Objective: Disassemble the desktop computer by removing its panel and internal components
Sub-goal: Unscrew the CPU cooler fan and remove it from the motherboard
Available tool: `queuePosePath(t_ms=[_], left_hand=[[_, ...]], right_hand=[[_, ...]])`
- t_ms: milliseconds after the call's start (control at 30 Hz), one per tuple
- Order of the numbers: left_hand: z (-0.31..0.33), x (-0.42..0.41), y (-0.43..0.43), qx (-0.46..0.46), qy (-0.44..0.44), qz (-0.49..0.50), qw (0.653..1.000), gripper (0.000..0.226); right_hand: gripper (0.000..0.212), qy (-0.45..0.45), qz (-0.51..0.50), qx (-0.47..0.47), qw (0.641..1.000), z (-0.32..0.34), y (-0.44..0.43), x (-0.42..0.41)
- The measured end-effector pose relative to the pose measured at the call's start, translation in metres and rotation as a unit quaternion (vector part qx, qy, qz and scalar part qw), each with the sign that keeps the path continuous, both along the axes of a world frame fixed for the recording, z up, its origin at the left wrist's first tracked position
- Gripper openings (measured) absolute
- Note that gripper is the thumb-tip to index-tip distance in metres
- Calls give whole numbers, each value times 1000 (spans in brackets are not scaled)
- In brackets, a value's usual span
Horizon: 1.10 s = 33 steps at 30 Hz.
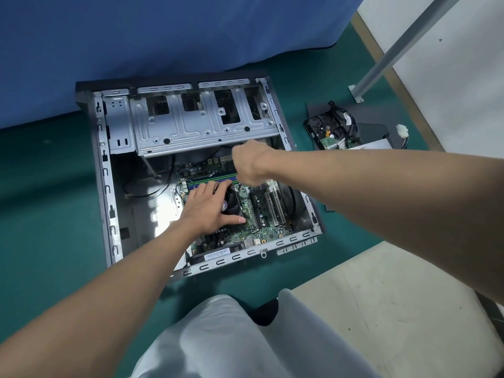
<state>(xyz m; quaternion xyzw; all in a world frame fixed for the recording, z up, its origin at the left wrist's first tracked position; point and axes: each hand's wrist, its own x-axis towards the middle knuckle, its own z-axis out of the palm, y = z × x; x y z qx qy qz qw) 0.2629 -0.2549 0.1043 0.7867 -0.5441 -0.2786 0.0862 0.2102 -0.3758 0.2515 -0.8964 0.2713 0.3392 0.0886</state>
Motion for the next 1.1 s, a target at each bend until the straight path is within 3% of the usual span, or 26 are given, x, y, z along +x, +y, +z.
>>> queuePosePath(t_ms=[100, 167, 233, 267, 333, 400, 467, 500, 533, 600, 700, 767, 900, 1000, 1100], left_hand=[[-1, 0, -1, 1, 3, 1, 1000, 105], [0, 0, -1, 2, 4, -1, 1000, 105], [0, 1, 0, 0, 4, 0, 1000, 105], [0, 1, 1, -1, 5, 0, 1000, 103], [0, 1, 1, -5, 1, -5, 1000, 100], [0, 1, 1, -3, -3, -9, 1000, 102], [0, 0, 0, -3, 2, -2, 1000, 104], [0, 0, 0, -3, 4, 0, 1000, 105], [0, 0, 1, -2, 4, 0, 1000, 105], [0, 0, 1, -3, 2, -1, 1000, 107], [1, 1, 1, 0, 3, -2, 1000, 108], [0, 0, 0, 1, 4, -3, 1000, 106], [1, 1, 0, 4, 2, -2, 1000, 105], [1, 1, 1, -1, 8, -1, 1000, 106], [1, 1, 1, -2, 3, -7, 1000, 106]], right_hand=[[6, -20, 163, -23, 986, 4, -4, -8], [12, -24, 260, -36, 965, 2, -9, -12], [10, -31, 284, -38, 958, 4, -12, -12], [23, -38, 266, -30, 963, 1, -13, -12], [46, -69, 156, 26, 985, -2, -9, -10], [43, -101, -61, 79, 990, -7, -6, -4], [27, -37, -269, 138, 953, -11, -6, 3], [26, 16, -305, 158, 939, -9, -6, 6], [34, 51, -300, 179, 936, -8, -8, 8], [34, 58, -192, 162, 966, -2, -6, 8], [19, 72, 34, 8, 997, 8, 4, 5], [10, 65, 157, -67, 983, 9, 6, 0], [28, 16, 340, -105, 934, -1, -2, -16], [13, -17, 287, -50, 956, -2, -8, -17], [43, -48, 110, 46, 992, -4, -8, -11]])
